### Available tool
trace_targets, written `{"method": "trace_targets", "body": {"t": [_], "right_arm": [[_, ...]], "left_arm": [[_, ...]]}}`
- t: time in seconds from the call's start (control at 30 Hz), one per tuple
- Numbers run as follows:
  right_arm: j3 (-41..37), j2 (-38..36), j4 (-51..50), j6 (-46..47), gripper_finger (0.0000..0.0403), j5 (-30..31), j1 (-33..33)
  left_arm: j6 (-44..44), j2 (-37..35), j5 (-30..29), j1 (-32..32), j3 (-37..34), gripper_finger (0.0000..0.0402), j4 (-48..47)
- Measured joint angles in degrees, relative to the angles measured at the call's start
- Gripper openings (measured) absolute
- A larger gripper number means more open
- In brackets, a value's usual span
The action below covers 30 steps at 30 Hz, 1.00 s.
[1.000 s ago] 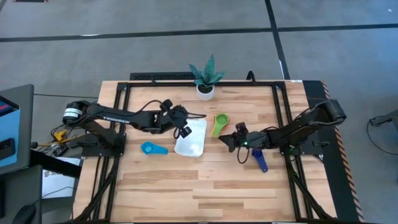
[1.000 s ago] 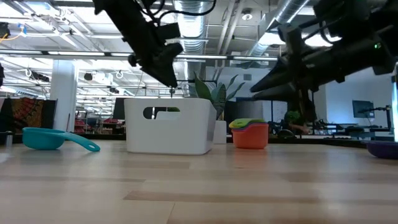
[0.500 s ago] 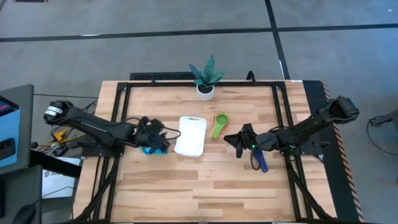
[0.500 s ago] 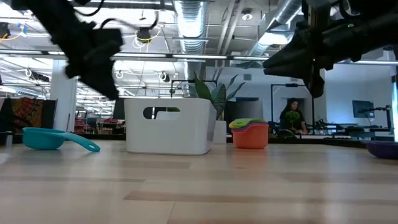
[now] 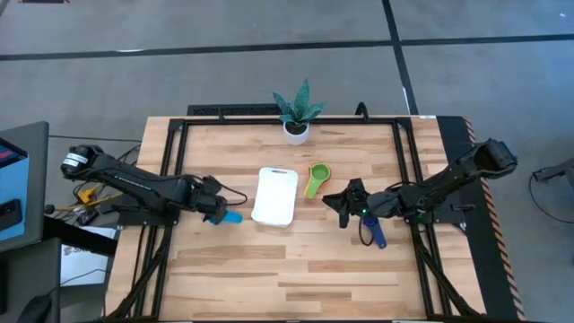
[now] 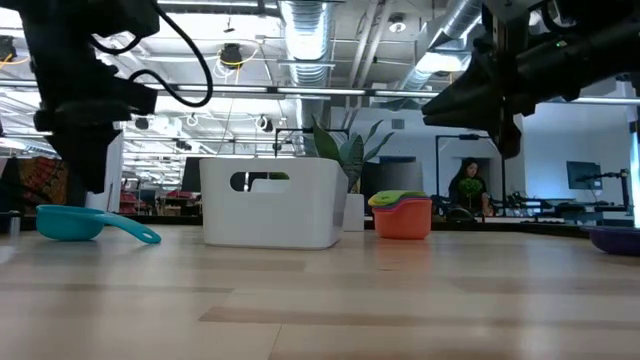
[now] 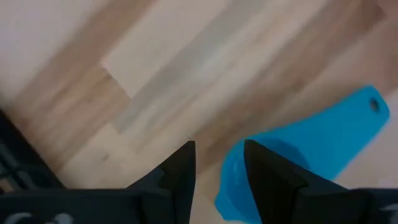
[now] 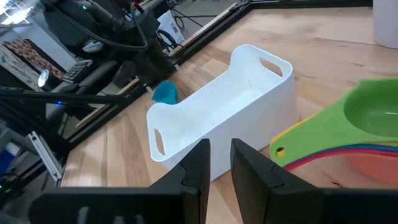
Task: Nest measuring cups in basket
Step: Stack the light blue measuring cup on top of the light green measuring cup
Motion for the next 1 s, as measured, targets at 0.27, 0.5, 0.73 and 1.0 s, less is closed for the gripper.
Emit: {"method": "trace_targets", "body": {"t": [0.27,0.5,0.73,1.0], "right_arm": [[0.0,0.0,-0.46,-0.04,0.0085,-0.04,0.0],[0.0,0.0,-0.74,-0.21,0.0085,-0.07,0.01],[0.0,0.0,-0.75,-0.44,0.0085,-0.34,0.1],[0.0,0.0,-0.75,-0.46,0.0085,-0.58,0.44]], "left_arm": [[6.49,0.02,4.28,0.0,0.0,0.0125,-0.13],[9.72,0.02,6.23,-0.02,0.0,0.0125,-0.05],[9.61,0.07,6.07,0.54,-3.98,0.0125,2.74],[8.72,0.07,6.17,1.01,-5.95,0.0102,3.3]]}}
